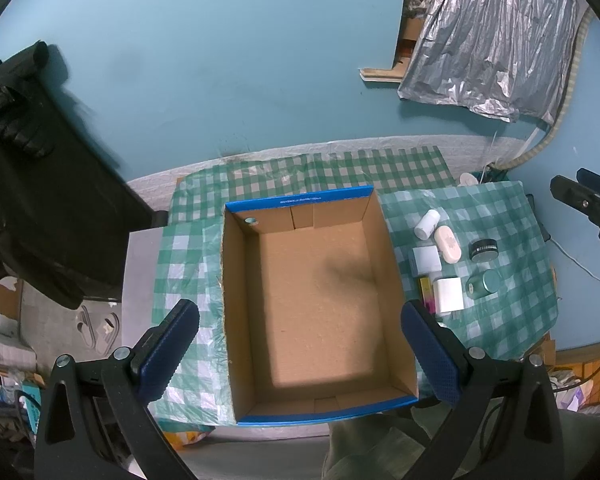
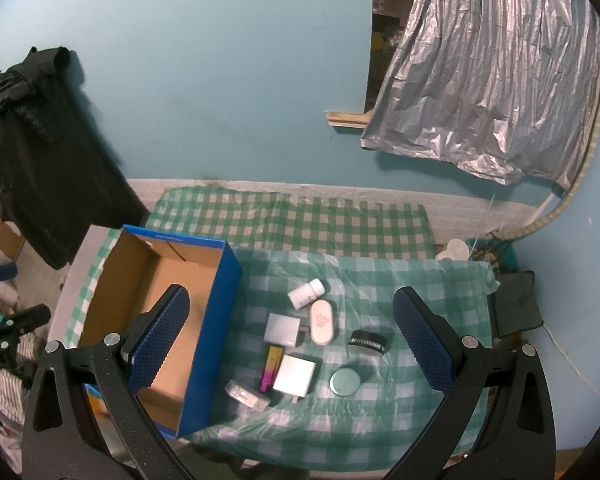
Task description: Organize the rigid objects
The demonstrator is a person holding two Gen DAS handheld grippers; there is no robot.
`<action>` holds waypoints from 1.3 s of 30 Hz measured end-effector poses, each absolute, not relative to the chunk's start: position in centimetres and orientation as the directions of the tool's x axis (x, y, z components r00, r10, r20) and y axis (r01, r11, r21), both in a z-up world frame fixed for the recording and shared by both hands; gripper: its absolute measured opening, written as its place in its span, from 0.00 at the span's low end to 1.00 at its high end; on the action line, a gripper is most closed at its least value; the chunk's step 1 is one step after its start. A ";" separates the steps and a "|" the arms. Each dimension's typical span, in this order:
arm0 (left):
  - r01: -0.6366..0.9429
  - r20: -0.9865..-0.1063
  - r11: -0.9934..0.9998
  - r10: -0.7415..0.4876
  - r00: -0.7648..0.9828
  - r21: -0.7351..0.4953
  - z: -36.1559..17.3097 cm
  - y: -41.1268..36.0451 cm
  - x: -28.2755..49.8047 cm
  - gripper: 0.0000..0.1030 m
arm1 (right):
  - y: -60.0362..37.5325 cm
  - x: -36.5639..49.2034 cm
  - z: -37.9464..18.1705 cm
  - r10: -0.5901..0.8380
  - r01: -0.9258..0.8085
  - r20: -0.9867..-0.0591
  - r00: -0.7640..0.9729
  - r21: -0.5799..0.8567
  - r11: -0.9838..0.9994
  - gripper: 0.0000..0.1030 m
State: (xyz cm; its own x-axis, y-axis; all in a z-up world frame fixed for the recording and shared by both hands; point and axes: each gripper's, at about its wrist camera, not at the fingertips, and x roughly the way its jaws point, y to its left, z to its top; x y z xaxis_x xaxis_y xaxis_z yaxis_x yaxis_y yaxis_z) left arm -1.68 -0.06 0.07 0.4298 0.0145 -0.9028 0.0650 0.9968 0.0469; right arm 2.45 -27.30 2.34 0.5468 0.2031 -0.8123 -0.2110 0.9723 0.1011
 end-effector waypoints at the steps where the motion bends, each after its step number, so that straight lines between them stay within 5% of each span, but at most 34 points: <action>1: 0.065 -0.903 0.997 0.016 0.430 0.048 0.1 -0.1 -1.7 0.99 | -27.2 2.6 2.3 0.202 -0.209 -0.813 0.546 0.101 0.973 0.99; 39: 0.024 -0.926 0.998 0.044 0.374 0.057 -2.6 3.9 -0.7 0.99 | -26.7 4.2 0.4 0.218 -0.245 -0.851 0.478 0.109 0.963 0.99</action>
State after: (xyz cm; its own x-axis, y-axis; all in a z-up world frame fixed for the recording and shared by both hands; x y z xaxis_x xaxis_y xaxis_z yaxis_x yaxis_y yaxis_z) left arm -0.72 3.91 -2.58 0.3738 0.0438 -0.9265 0.0236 0.9981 0.0567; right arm 4.17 -26.73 0.36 0.4782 0.2181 -0.8507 -0.2449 0.9634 0.1093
